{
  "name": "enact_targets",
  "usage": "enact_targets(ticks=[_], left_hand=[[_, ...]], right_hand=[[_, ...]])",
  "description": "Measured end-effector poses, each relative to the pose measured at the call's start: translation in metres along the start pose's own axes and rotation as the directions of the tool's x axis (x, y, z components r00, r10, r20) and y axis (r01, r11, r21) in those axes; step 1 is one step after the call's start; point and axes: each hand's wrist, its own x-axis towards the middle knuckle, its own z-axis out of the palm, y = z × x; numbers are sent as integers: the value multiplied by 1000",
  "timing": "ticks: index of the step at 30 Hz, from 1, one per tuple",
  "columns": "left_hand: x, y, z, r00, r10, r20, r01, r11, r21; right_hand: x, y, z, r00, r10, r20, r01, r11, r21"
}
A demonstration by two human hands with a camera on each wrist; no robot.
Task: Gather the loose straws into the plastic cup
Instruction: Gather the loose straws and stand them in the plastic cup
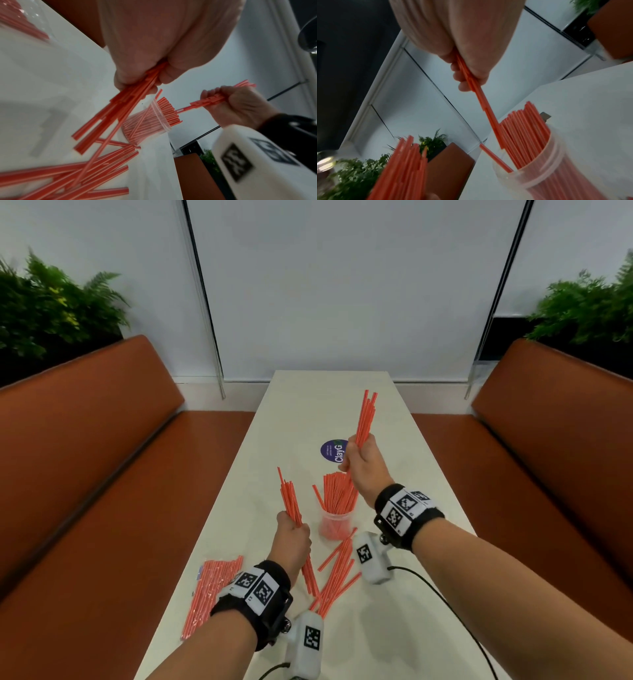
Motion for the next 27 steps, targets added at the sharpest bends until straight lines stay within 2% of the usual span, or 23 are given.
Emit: enact_targets(ticks=[3,9,17,20,24,25,27], left_hand=[[3,3,-1,999,40,-24,-40,999,-17],[14,6,1,993,101,-58,-105,992,-68],[28,12,12,979,178,-95,-184,981,-64],[35,27,15,962,245,-123,-253,966,-54],[45,61,21,915,379,-140,-388,920,-50],[49,70,23,903,406,-140,-416,908,-50],[57,82,28,885,444,-138,-454,889,-56]], right_hand=[[10,8,16,999,-45,8,45,999,-1],[10,48,20,999,-46,-11,45,998,-50],[16,57,15,995,-99,-26,99,995,23],[20,59,10,996,-81,-42,83,995,49],[14,55,-3,993,-35,-110,49,992,121],[10,55,-7,996,-19,-85,28,995,97],[3,57,-13,998,45,52,-46,999,19]])
